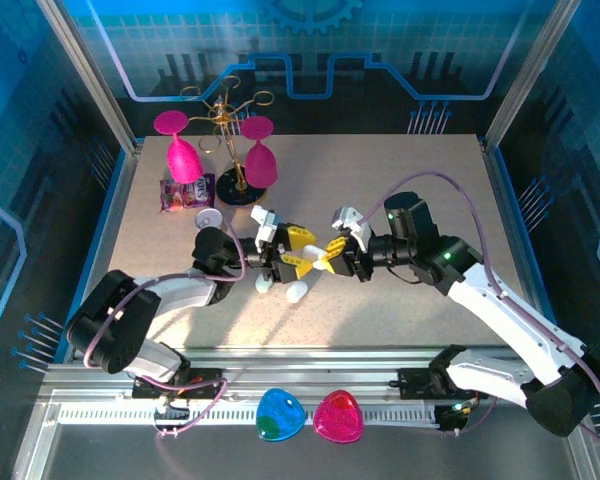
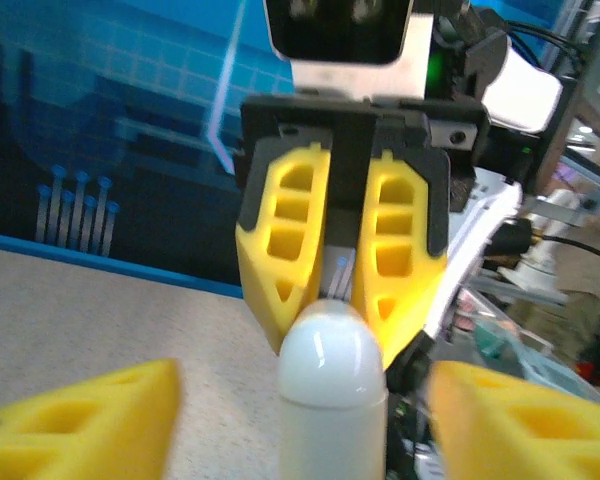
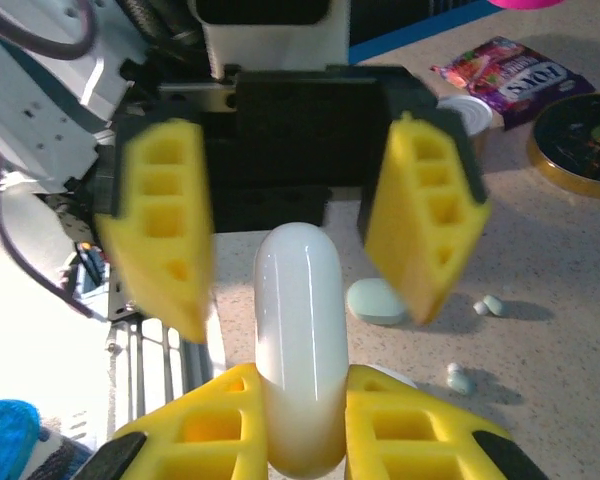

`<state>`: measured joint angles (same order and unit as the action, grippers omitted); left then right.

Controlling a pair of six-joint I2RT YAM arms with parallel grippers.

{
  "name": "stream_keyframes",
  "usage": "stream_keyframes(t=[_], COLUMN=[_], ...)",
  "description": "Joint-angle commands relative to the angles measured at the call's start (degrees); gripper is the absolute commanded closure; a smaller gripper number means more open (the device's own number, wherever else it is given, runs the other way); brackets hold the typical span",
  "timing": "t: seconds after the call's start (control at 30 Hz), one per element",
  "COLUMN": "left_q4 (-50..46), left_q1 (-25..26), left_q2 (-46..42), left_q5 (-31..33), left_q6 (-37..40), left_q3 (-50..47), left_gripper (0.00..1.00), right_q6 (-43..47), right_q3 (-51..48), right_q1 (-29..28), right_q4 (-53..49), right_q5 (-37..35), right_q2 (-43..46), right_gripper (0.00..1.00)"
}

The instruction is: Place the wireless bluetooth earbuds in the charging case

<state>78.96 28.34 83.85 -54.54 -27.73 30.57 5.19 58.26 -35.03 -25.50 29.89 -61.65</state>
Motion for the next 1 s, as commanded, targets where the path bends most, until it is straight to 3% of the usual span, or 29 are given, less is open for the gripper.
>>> stream_keyframes(t=[0.0, 0.1, 0.27, 0.4, 0.5, 0.97], left_q4=[1.28, 0.94, -1.34, -6.2, -9.83, -30.91], left_q1=[0.04, -0.06, -0.12, 0.04, 0.14, 0.39], left_q2=[-2.5, -2.17, -0.93, -0.8, -1.02, -8.07], left_q5=[9.06, 16.24, 27.52, 36.17, 40.22, 47.17], left_q6=[7.46, 14.69, 23.37, 26.8, 28.12, 32.46], left_q3=[-3.75, -7.46, -11.97, -12.97, -12.94, -11.93], left_gripper=[0.09, 0.01, 0.01, 0.01, 0.01, 0.01], right_q6=[-4.48, -10.43, -22.34, -32.25, -35.35, -46.53], right_q3=[-1.76, -3.86, -4.61, 0.37, 2.2, 23.4], right_q1=[1.12, 4.26, 8.16, 10.39, 10.81, 15.84], right_q4=[4.56, 10.52, 18.29, 14.6, 19.28, 25.41], right_q5=[-5.12, -7.01, -12.23, -15.0, -14.17, -7.83], right_q2=[-1.01, -3.44, -10.6, -20.21, -26.67, -59.63], right_gripper=[0.86, 0.87, 0.92, 0.89, 0.88, 0.85])
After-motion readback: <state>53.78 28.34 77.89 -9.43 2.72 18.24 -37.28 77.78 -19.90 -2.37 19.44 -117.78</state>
